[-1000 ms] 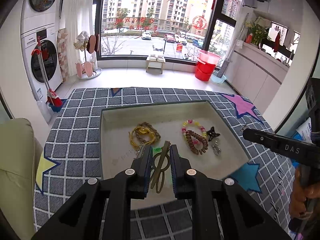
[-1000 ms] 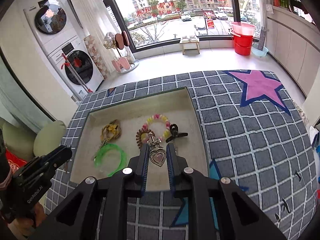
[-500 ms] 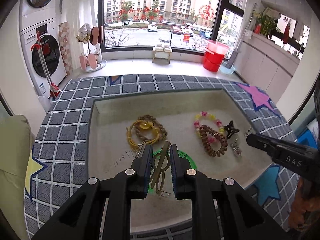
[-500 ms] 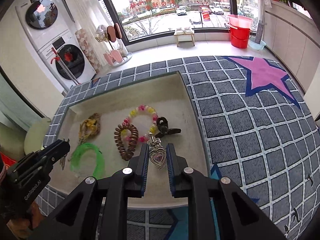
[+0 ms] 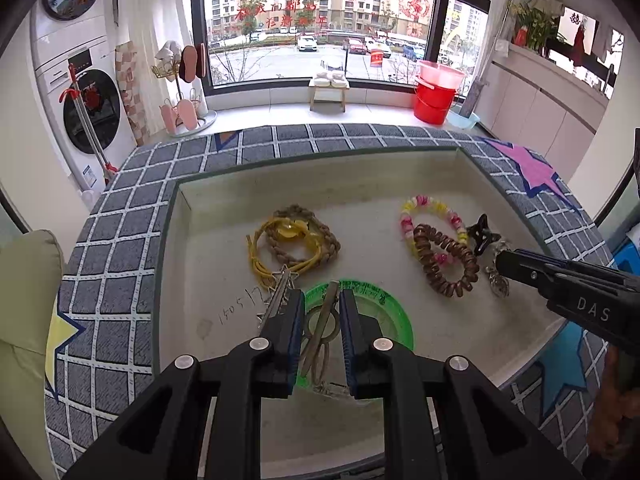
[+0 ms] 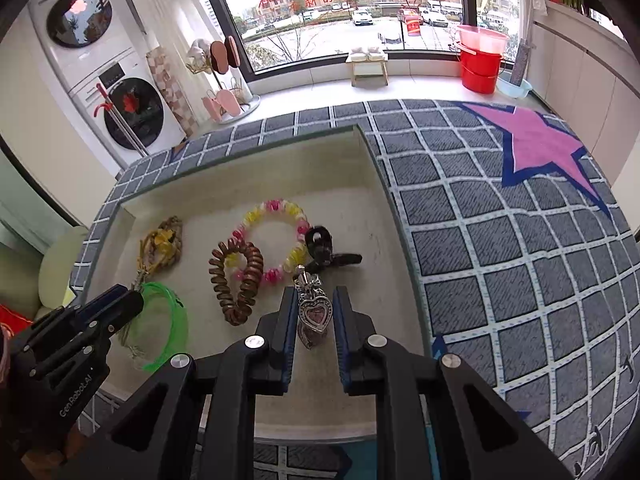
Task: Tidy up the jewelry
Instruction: 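Carry the heart pendant and tan hair tie into the tray and open both tools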
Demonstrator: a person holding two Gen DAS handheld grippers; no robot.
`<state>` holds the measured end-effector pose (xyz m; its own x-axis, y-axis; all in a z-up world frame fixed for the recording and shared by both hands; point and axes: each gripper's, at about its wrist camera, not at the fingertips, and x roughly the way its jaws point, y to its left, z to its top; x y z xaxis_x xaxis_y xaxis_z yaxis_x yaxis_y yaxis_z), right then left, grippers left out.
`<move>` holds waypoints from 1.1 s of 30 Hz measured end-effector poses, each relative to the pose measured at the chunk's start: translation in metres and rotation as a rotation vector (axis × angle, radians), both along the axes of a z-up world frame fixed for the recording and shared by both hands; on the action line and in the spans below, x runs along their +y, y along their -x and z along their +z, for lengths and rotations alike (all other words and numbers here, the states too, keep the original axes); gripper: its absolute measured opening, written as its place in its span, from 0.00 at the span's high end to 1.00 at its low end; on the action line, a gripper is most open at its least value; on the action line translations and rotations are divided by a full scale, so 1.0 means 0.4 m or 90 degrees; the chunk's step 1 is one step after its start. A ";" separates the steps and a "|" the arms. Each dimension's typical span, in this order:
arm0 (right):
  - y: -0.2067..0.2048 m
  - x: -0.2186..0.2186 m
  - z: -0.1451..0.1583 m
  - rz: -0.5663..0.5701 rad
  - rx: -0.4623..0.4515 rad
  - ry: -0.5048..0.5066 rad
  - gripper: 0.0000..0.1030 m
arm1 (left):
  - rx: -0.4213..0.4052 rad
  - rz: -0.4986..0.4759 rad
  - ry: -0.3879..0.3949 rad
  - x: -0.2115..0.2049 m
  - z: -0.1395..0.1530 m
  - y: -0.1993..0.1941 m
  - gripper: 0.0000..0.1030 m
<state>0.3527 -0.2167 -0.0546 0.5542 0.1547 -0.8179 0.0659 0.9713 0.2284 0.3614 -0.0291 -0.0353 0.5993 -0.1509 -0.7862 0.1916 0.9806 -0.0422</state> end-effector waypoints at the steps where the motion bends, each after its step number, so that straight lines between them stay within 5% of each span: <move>1: 0.000 0.001 -0.005 0.000 0.002 0.002 0.81 | 0.004 -0.001 0.000 0.000 -0.004 -0.003 0.69; 14: 0.005 0.008 -0.012 0.011 0.008 -0.001 0.80 | -0.011 -0.013 -0.029 -0.021 0.003 0.013 0.69; 16: 0.007 0.006 -0.006 0.009 0.006 -0.006 0.67 | -0.022 -0.015 -0.032 -0.022 0.015 0.020 0.69; 17: 0.011 0.005 -0.001 0.008 0.002 -0.009 0.50 | -0.028 -0.014 -0.033 -0.022 0.020 0.024 0.69; 18: 0.014 0.004 0.005 0.008 -0.003 -0.012 0.44 | -0.034 -0.012 -0.033 -0.021 0.026 0.027 0.69; 33: 0.060 0.004 0.058 0.006 -0.015 -0.014 0.43 | -0.032 0.011 -0.034 0.007 0.057 0.056 0.69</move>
<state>0.3289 -0.2150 -0.0316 0.5718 0.1780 -0.8008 0.0515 0.9665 0.2515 0.3391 -0.0264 -0.0124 0.6401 -0.0989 -0.7619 0.1746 0.9845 0.0189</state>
